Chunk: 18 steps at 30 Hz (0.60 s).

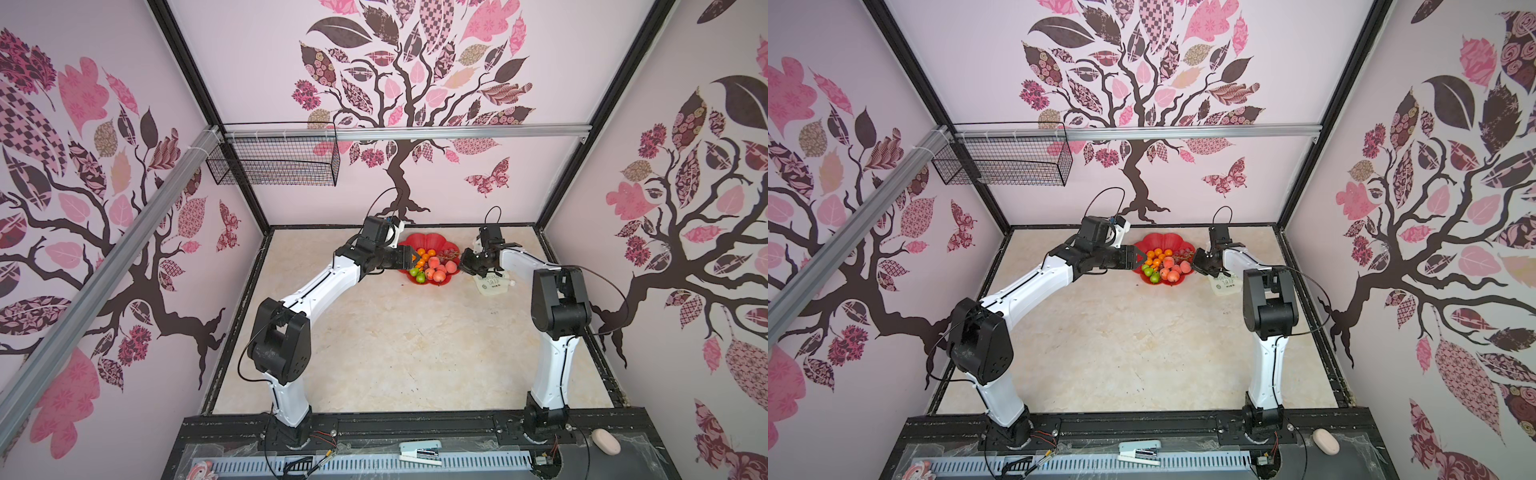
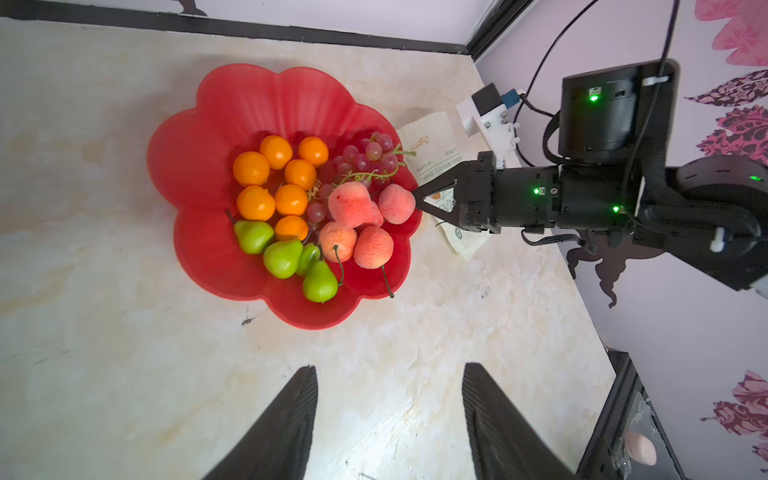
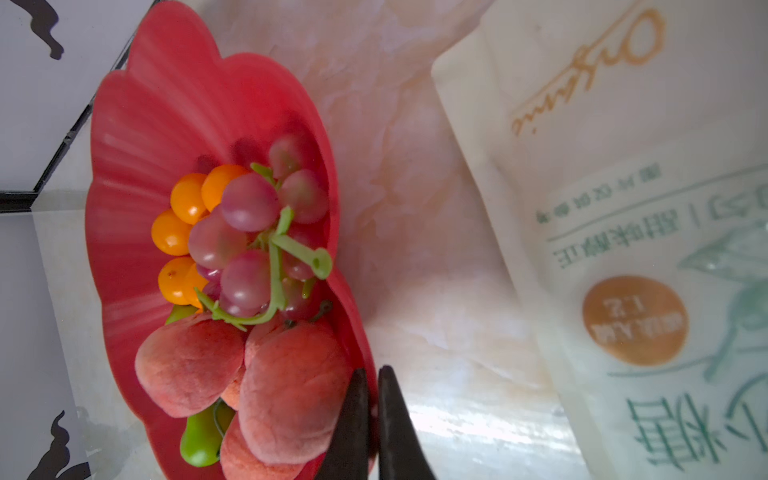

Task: Place and organize the fake fruits in the fruit bowl

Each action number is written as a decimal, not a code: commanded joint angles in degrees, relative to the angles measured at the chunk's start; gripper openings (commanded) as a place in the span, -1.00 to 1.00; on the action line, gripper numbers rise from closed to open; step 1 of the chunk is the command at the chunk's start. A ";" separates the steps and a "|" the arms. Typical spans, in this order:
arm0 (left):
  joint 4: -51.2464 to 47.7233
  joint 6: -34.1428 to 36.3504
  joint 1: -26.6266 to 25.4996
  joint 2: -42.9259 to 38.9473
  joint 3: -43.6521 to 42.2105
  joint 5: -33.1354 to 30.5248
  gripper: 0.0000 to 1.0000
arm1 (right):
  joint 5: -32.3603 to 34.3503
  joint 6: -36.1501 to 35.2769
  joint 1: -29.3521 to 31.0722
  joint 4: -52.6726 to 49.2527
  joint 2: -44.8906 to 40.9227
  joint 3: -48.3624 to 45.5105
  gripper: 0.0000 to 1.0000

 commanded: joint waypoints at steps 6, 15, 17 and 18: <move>1.56 -0.79 -0.28 -7.48 -9.47 -3.81 0.19 | 0.29 1.14 1.26 0.54 -9.48 -9.64 -1.00; 1.38 -1.47 -0.29 -16.81 -19.76 -7.12 0.20 | 0.51 1.78 4.34 1.82 -17.86 -18.86 -1.00; 1.43 -1.74 -0.35 -18.73 -22.18 -7.60 0.20 | 0.52 1.94 5.30 2.00 -19.32 -20.34 -1.00; 1.52 -1.90 -0.40 -19.63 -23.20 -7.81 0.20 | 0.51 1.93 5.89 2.04 -19.87 -20.86 -1.00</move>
